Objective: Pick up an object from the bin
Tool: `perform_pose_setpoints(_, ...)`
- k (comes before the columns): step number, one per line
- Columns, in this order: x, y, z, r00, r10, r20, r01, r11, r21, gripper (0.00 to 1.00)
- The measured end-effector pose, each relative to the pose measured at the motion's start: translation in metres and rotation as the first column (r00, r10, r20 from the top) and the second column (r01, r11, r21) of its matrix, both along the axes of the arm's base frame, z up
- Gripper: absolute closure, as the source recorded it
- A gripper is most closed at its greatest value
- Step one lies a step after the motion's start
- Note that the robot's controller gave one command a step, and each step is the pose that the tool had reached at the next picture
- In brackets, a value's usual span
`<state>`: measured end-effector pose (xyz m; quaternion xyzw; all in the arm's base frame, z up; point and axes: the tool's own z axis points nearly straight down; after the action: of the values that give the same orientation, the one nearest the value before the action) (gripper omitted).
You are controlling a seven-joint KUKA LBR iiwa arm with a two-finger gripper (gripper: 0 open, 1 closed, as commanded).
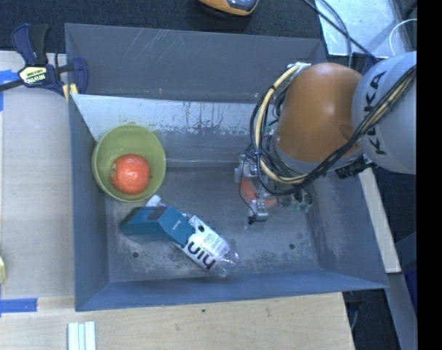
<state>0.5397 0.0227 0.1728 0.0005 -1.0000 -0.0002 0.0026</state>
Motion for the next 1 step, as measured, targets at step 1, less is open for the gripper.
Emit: perform_pose_setpoints(1, 0.0019, -0.0002, 0.0043, 1.0, -0.001, 0.008, 0.001, 1.0, 0.0, 0.0)
